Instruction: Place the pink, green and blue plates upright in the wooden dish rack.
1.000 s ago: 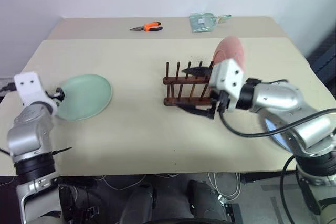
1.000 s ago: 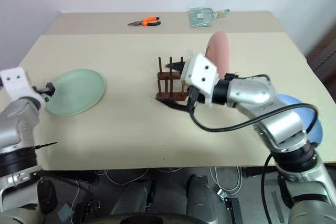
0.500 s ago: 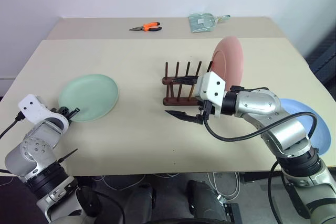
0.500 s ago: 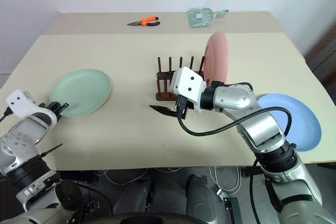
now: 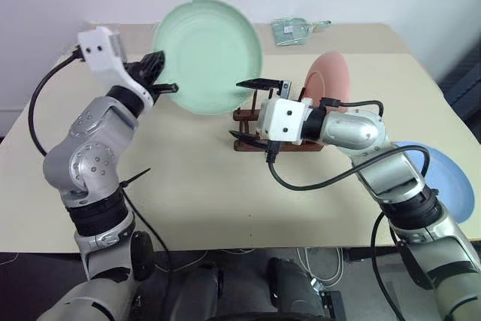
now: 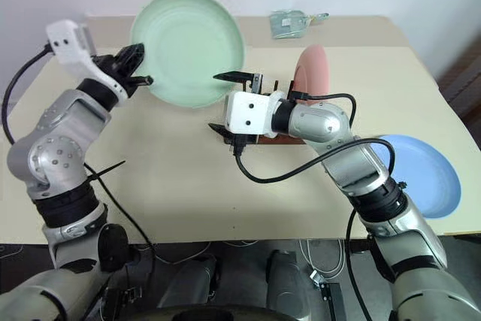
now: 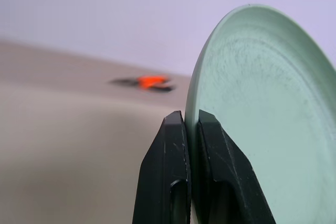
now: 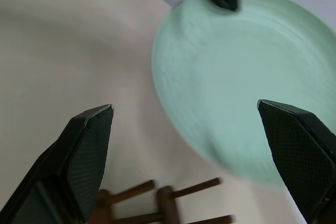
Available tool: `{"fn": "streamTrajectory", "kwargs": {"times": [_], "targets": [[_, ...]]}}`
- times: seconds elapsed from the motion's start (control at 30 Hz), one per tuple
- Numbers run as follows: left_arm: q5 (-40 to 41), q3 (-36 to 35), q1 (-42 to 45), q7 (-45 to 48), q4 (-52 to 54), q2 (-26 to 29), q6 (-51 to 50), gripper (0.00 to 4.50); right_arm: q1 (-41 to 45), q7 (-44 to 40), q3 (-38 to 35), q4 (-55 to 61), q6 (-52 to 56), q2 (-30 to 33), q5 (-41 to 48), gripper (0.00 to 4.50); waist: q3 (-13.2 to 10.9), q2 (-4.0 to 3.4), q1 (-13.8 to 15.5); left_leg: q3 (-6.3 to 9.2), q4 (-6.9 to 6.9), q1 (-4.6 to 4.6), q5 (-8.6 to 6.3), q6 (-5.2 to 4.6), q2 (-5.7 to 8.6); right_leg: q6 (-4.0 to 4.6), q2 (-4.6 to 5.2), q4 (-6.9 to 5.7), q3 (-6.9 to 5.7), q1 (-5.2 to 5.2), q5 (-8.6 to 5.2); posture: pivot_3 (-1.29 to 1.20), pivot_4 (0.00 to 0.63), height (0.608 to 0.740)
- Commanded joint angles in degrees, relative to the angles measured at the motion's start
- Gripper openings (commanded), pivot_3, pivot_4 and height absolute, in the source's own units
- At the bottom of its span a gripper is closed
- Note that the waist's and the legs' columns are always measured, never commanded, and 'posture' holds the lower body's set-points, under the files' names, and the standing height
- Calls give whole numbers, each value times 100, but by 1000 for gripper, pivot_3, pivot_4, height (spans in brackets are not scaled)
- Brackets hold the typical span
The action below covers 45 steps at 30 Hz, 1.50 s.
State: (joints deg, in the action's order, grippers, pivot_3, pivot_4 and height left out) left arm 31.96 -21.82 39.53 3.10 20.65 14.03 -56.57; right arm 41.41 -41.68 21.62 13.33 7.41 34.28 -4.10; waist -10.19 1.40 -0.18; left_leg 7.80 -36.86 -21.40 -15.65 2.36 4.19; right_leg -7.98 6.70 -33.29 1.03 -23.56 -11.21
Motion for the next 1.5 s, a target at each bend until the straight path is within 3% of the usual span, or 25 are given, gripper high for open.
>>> {"fn": "streamTrajectory", "kwargs": {"times": [0.03, 0.1, 0.33, 0.43, 0.57, 0.63, 0.7, 0.8, 0.97, 1.2, 1.5], "targets": [[145, 154, 456, -347, 150, -143, -357, 3, 287, 289, 170, -554, -659, -178, -728, 4245, -2, 3, -41, 2, 0, -1, 1, 2, 0, 0, -1, -1, -1, 0, 0, 0, 150, 740], [218, 189, 588, -442, 235, -219, -520, 0, 319, 431, 239, -838, -890, -186, -1103, 3628, -3, 3, -49, 4, 0, -1, 2, 4, 0, 0, -1, -2, 0, 0, 0, 0, 150, 740], [511, -14, 607, -577, 366, -240, -819, 0, 123, 503, 65, -914, -1066, -285, -1380, 43, -3, 2, -66, 4, 3, 0, 7, 12, -1, 1, -4, -4, 1, -2, 0, 0, 150, 740], [862, -506, 729, -693, 304, -520, -430, 1049, 78, 605, -48, -851, -1140, -317, -1460, 0, -3, 2, -59, 5, 4, 0, 7, 11, -1, 1, -4, -2, 1, 0, 0, 0, 150, 740], [888, -1307, 1253, -1086, -21, -526, 838, 2972, -36, 630, -365, -582, -1119, -416, -1158, 0, -15, 21, -39, 10, 1, -3, 10, 17, 0, 2, -5, -2, 0, -1, 1, 0, 150, 740], [673, -1301, 1170, -953, -162, -212, 1163, 2972, -188, 595, -736, -242, -778, -599, -618, 0, -14, 18, -55, 8, 7, 0, 22, 38, 0, 2, -5, 1, 2, 0, 1, 0, 150, 740], [215, -866, 760, -527, -226, 311, 1422, 2972, -332, 523, -1193, 196, -125, -834, 150, 0, -12, 16, -67, 3, 21, 7, 25, 43, -1, 2, -5, 3, 6, 0, 1, 0, 150, 740], [-184, -19, -339, 565, -201, 983, 1796, 2972, -520, 628, -2099, 1068, 1646, -1253, 1902, 0, -11, 14, -53, 5, 44, 15, 29, 47, -1, 4, -6, 2, 10, -3, 1, 0, 150, 740], [-211, 1424, -2123, 2380, 305, 1548, 2209, 2972, -772, 1943, -3619, 1861, 4063, -1952, 4800, 0, -9, 14, -29, 15, 61, 10, 19, 26, -3, 34, -5, 4, 8, -11, -3, 0, 150, 740], [275, 2175, -2799, 3521, 914, 1797, 1945, 2972, -951, 3129, -4142, 1854, 4857, -2022, 6018, 0, -6, -22, -68, 1, 72, 2, 21, 26, -10, 45, -6, 0, 12, -39, -1, 0, 150, 740], [126, 2602, -2876, 3536, 1078, 1754, 1953, 2972, -984, 3380, -3941, 1482, 4903, -1827, 6362, 0, -7, -24, -61, -4, 70, 3, 22, 24, -10, 43, -7, 0, 13, -38, -1, 0, 150, 740]]}}
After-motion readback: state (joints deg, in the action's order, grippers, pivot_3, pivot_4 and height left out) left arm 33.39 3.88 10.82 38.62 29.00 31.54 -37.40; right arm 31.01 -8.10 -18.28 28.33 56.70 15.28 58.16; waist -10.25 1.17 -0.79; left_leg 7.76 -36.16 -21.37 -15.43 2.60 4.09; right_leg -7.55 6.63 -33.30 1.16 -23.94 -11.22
